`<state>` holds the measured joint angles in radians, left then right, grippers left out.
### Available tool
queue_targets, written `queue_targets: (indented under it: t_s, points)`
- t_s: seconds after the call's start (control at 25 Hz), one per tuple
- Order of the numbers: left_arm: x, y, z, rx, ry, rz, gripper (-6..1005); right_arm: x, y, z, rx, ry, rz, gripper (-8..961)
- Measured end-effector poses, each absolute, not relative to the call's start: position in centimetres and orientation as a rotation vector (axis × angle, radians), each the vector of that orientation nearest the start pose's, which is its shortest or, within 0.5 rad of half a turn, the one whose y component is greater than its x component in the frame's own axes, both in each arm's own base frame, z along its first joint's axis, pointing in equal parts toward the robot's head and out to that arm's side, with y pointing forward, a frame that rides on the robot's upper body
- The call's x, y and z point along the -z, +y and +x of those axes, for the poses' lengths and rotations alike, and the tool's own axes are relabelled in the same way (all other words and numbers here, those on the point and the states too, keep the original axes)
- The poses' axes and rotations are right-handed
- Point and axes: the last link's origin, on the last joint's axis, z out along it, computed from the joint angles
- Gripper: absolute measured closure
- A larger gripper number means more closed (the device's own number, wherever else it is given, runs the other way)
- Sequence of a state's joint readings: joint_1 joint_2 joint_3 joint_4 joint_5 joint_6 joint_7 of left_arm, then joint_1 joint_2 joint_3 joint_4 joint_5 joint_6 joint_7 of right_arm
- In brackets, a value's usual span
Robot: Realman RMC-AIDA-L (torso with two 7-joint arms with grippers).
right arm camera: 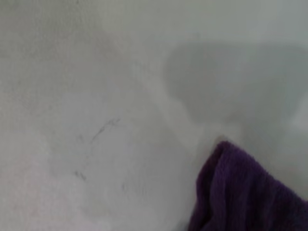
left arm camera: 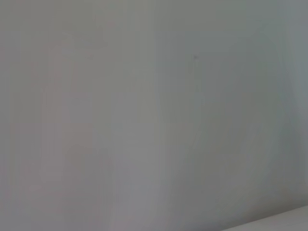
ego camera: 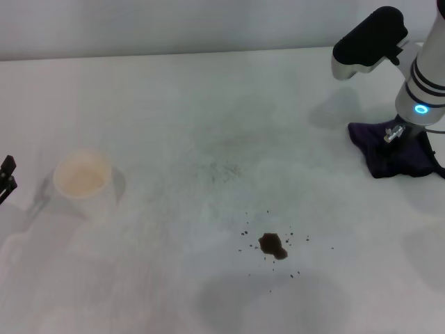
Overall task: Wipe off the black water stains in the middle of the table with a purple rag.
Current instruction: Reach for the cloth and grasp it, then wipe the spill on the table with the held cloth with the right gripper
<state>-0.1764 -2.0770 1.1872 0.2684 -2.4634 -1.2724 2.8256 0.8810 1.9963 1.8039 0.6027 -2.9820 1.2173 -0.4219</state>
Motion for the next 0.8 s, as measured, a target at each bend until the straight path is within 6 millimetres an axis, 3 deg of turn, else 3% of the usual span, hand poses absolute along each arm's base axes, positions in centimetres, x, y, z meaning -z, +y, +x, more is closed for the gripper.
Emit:
queue_targets:
  t_s: [0.28, 0.48, 0.8]
  points:
    - [0.21, 25.81, -36.42, 0.61, -0.395, -1.844, 115, -0.45, 40.46, 28.34, 0.973, 1.081, -2.131, 735]
    - [0.21, 25.84, -36.39, 0.611, -0.394, -1.845, 116, -0.53, 40.49, 28.32, 0.97, 1.078, -2.132, 863]
    - [0.21, 25.87, -36.37, 0.612, -0.393, -1.845, 115, -0.98, 40.32, 27.38, 0.956, 1.061, -2.15, 875]
